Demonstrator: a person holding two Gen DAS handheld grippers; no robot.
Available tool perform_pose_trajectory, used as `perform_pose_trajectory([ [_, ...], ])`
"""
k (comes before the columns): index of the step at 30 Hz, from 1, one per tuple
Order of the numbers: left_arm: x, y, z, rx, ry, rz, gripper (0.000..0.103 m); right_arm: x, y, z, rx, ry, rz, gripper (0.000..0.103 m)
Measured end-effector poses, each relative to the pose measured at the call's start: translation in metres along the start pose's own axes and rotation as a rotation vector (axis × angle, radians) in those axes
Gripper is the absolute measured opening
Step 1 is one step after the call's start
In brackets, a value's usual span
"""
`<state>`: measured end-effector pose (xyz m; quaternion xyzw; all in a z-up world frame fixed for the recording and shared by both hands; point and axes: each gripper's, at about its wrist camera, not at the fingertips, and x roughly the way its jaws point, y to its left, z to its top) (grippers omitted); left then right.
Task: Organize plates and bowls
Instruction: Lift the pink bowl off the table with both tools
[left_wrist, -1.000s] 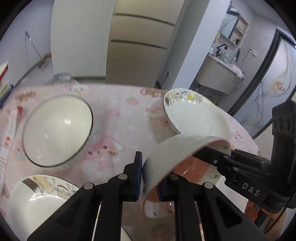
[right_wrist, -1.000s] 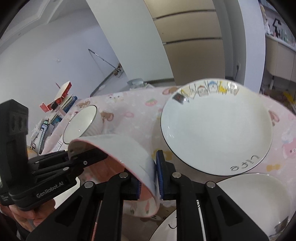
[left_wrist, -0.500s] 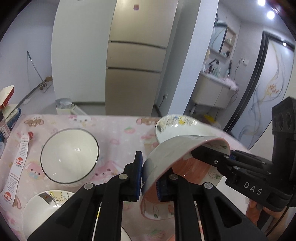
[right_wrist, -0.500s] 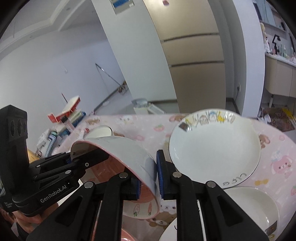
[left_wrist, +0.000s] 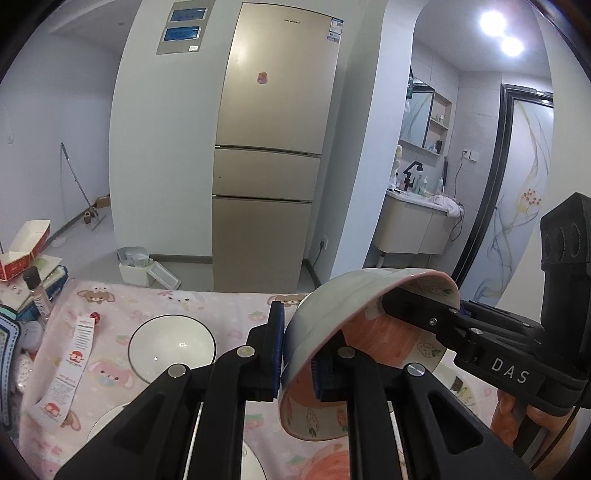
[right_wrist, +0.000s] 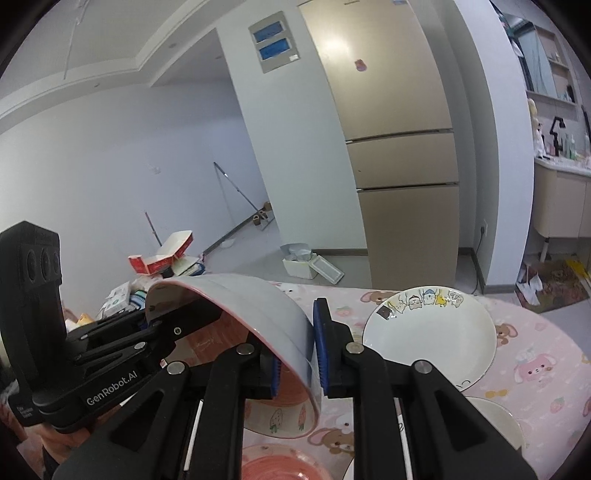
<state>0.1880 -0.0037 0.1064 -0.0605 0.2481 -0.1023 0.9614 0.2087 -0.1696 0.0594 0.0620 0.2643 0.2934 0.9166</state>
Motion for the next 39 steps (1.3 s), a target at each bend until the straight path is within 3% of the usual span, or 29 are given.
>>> perform_pose_trajectory([
  [7, -0.028, -0.006, -0.010, 0.001, 0.001, -0.007, 0.013, -0.025, 0.013, -0.008, -0.021, 0.001, 0.010, 0.015],
  [14, -0.044, -0.009, -0.046, -0.008, 0.031, -0.040, 0.013, -0.035, 0.009, -0.040, 0.021, 0.042, 0.067, 0.017],
  [22, -0.034, -0.013, -0.075, -0.029, 0.112, -0.033, 0.013, -0.023, -0.001, -0.073, 0.049, 0.099, 0.072, 0.017],
  [29, -0.020, -0.023, -0.097, 0.024, 0.174, 0.014, 0.013, -0.009, -0.014, -0.097, 0.079, 0.165, 0.079, 0.017],
  [39, -0.005, -0.023, -0.108, 0.025, 0.229, 0.009, 0.013, 0.001, -0.028, -0.108, 0.124, 0.209, 0.092, 0.017],
])
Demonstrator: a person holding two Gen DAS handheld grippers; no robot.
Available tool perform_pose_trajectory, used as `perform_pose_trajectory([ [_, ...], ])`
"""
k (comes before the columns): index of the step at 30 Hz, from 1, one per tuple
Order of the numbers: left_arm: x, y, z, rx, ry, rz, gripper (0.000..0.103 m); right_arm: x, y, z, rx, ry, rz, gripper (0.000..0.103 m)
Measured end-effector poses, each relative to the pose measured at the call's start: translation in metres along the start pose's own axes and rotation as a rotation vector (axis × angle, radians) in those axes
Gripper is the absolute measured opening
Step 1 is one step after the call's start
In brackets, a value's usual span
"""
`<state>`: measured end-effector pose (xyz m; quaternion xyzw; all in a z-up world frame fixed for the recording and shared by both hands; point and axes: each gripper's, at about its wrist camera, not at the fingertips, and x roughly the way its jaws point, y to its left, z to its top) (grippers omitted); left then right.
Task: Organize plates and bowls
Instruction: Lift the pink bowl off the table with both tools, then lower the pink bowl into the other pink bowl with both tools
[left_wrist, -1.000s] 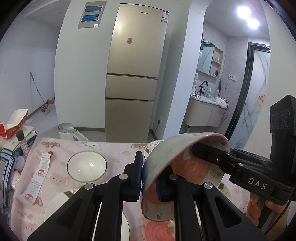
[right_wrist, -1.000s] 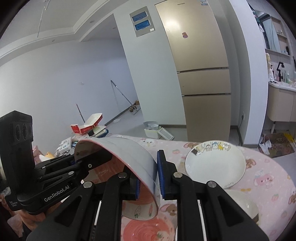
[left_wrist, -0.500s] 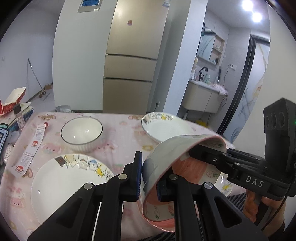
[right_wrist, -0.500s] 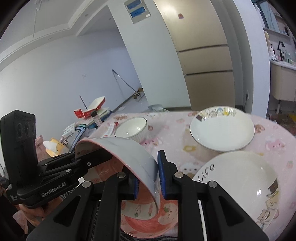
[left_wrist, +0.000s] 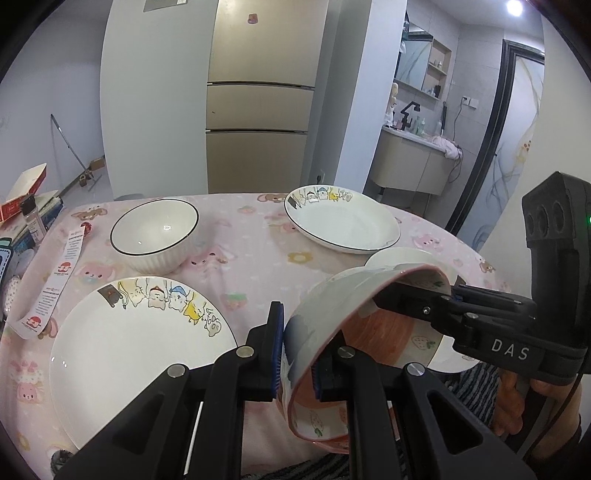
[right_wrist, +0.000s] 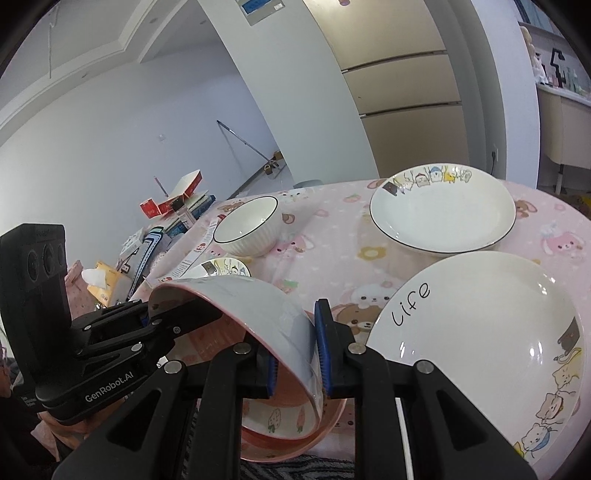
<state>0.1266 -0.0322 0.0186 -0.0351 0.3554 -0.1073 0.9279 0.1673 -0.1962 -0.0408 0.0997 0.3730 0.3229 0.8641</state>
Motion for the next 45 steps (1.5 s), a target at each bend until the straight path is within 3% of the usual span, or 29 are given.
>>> perform_pose_trajectory([
  [12, 0.012, 0.002, -0.003, 0.009, 0.044, 0.008, 0.013, 0.015, 0.000, -0.007, -0.033, 0.056, -0.038, 0.017],
  [24, 0.019, -0.003, -0.010, 0.069, 0.041, 0.064, 0.013, 0.021, 0.024, -0.015, -0.242, 0.066, -0.208, 0.019],
  [30, 0.020, -0.005, -0.011, 0.103, 0.033, 0.082, 0.013, 0.026, 0.040, -0.022, -0.398, 0.072, -0.340, 0.019],
  [34, 0.021, -0.005, -0.012, 0.117, 0.028, 0.087, 0.013, 0.023, 0.037, -0.021, -0.402, 0.072, -0.318, 0.019],
  [38, 0.020, -0.005, -0.012, 0.128, 0.025, 0.079, 0.013, 0.015, 0.024, -0.015, -0.314, 0.068, -0.209, 0.017],
  [41, 0.019, -0.002, -0.011, 0.114, 0.021, 0.056, 0.013, 0.007, 0.013, -0.009, -0.230, 0.037, -0.125, 0.011],
  [45, 0.017, 0.001, -0.010, 0.100, 0.011, 0.039, 0.011, 0.010, 0.009, -0.010, -0.200, 0.042, -0.097, 0.011],
])
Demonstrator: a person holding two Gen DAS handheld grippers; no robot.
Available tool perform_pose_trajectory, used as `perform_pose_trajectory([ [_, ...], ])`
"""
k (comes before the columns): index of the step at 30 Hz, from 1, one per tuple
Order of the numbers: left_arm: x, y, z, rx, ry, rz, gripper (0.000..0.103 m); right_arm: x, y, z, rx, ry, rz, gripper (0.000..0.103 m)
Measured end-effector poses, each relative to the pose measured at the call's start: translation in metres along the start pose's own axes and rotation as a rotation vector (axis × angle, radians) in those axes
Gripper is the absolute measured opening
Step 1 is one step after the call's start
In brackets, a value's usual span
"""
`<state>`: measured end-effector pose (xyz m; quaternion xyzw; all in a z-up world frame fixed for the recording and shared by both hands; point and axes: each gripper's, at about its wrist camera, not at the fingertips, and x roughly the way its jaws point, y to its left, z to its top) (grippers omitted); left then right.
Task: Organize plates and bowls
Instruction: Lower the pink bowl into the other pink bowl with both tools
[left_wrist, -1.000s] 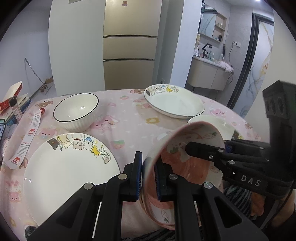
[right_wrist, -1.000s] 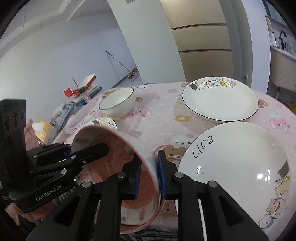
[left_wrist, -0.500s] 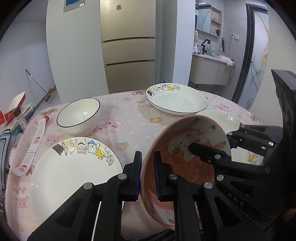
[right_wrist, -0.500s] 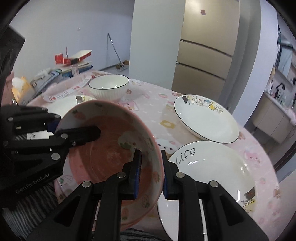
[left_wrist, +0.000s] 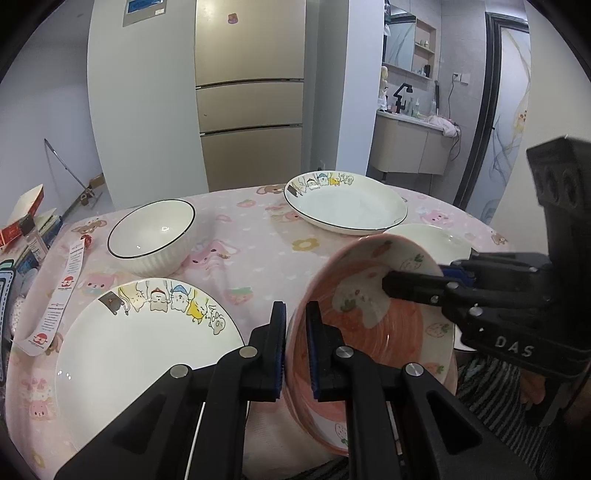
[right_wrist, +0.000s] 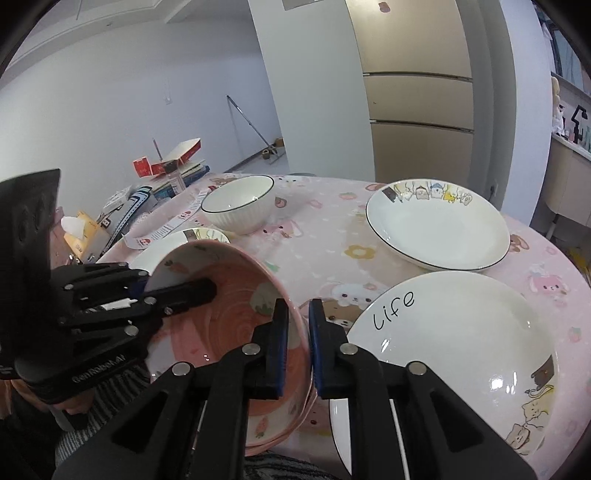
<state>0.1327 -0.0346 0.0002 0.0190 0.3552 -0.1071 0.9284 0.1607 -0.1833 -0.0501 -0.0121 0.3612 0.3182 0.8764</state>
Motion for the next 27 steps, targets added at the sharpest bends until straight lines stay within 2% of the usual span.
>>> perform_pose_trajectory([
  [6, -0.002, -0.001, 0.000, 0.002, -0.018, -0.006, 0.011, 0.007, -0.007, -0.001, 0.047, 0.027, 0.031, 0.010],
  [11, -0.002, 0.001, 0.000, -0.011, -0.024, -0.015, 0.012, 0.008, 0.003, -0.002, -0.006, 0.031, -0.033, 0.011],
  [16, -0.002, 0.008, 0.000, -0.063, -0.020, -0.057, 0.012, 0.000, 0.004, 0.000, -0.011, -0.013, -0.033, 0.014],
  [22, -0.004, 0.009, 0.001, -0.074, -0.025, -0.071, 0.012, -0.008, -0.002, 0.003, 0.014, -0.061, 0.024, 0.014],
  [27, -0.008, 0.011, 0.002, -0.065, -0.052, -0.087, 0.013, -0.011, -0.021, 0.005, 0.153, -0.054, 0.162, 0.014],
])
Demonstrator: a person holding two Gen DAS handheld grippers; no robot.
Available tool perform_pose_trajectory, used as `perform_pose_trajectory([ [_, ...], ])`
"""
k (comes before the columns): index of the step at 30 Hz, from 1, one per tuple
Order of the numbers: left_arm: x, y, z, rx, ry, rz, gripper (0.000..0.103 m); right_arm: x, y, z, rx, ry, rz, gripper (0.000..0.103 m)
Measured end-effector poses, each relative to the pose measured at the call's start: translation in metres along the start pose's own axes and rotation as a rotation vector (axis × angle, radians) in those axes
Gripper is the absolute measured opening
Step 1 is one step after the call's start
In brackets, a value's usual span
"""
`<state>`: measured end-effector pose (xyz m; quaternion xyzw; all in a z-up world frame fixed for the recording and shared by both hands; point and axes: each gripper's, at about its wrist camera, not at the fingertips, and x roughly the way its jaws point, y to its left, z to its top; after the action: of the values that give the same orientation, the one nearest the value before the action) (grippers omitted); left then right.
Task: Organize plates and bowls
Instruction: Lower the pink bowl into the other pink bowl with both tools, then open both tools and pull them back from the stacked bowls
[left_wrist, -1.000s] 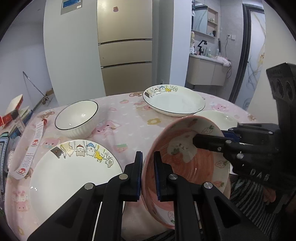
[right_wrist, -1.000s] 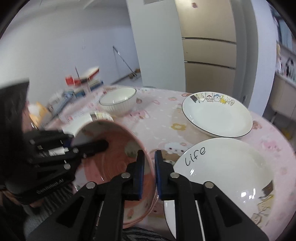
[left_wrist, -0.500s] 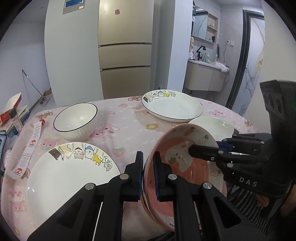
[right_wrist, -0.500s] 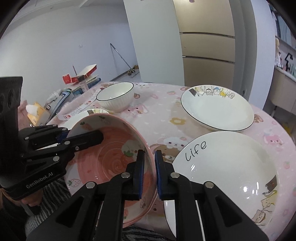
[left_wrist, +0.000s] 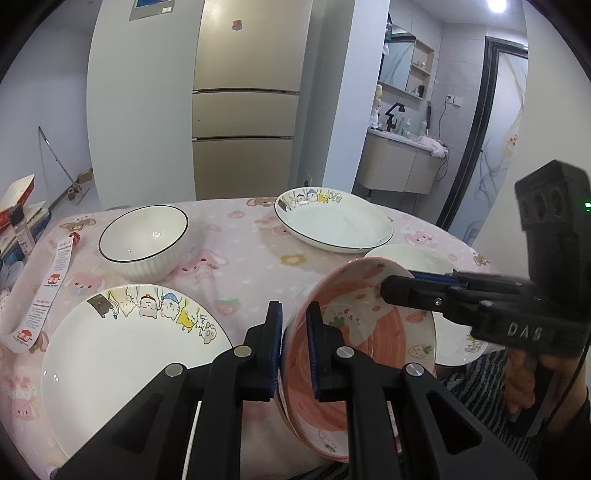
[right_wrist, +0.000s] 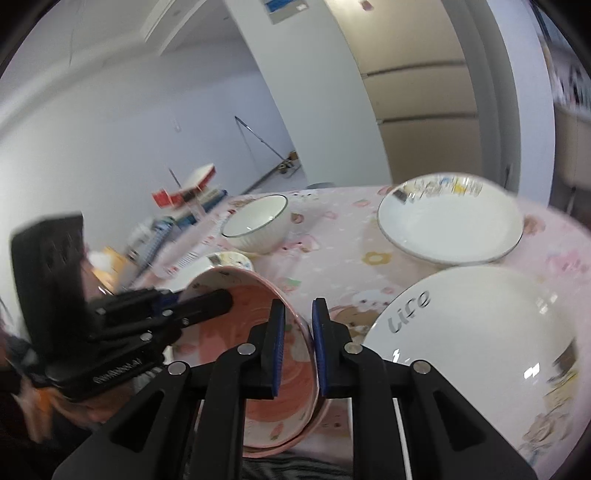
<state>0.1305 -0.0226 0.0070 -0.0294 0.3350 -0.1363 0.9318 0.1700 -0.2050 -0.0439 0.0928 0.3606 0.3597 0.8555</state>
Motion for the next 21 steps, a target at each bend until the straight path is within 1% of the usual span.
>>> perform_pose_trajectory([
  [3, -0.002, 0.002, 0.000, -0.010, -0.017, -0.017, 0.014, 0.001, -0.013, -0.001, 0.095, 0.012, 0.076, 0.014],
  [5, -0.002, 0.001, 0.001, -0.003, -0.030, -0.017, 0.014, 0.003, -0.020, -0.003, 0.146, 0.021, 0.109, 0.014],
  [7, 0.000, 0.000, 0.000, -0.003, -0.024, -0.012, 0.016, 0.007, -0.024, -0.005, 0.176, 0.031, 0.117, 0.014],
  [10, 0.003, 0.004, -0.001, -0.027, -0.008, -0.038, 0.014, 0.011, -0.028, -0.007, 0.201, 0.042, 0.113, 0.014],
  [13, 0.008, 0.019, -0.001, -0.112, 0.023, -0.109, 0.014, 0.012, -0.031, -0.007, 0.221, 0.040, 0.126, 0.014],
  [15, 0.011, 0.026, -0.001, -0.159, 0.038, -0.146, 0.014, 0.011, -0.037, -0.008, 0.260, 0.038, 0.157, 0.014],
  [18, 0.021, 0.031, -0.004, -0.205, 0.102, -0.150, 0.013, 0.015, -0.049, -0.013, 0.354, 0.048, 0.211, 0.014],
  [19, 0.021, 0.032, -0.005, -0.215, 0.099, -0.156, 0.013, 0.017, -0.055, -0.015, 0.399, 0.050, 0.235, 0.014],
  [20, 0.022, 0.032, -0.004, -0.208, 0.107, -0.152, 0.013, 0.020, -0.061, -0.019, 0.450, 0.052, 0.274, 0.014],
  [21, 0.021, 0.028, -0.004, -0.182, 0.111, -0.129, 0.013, 0.022, -0.065, -0.020, 0.485, 0.054, 0.300, 0.014],
])
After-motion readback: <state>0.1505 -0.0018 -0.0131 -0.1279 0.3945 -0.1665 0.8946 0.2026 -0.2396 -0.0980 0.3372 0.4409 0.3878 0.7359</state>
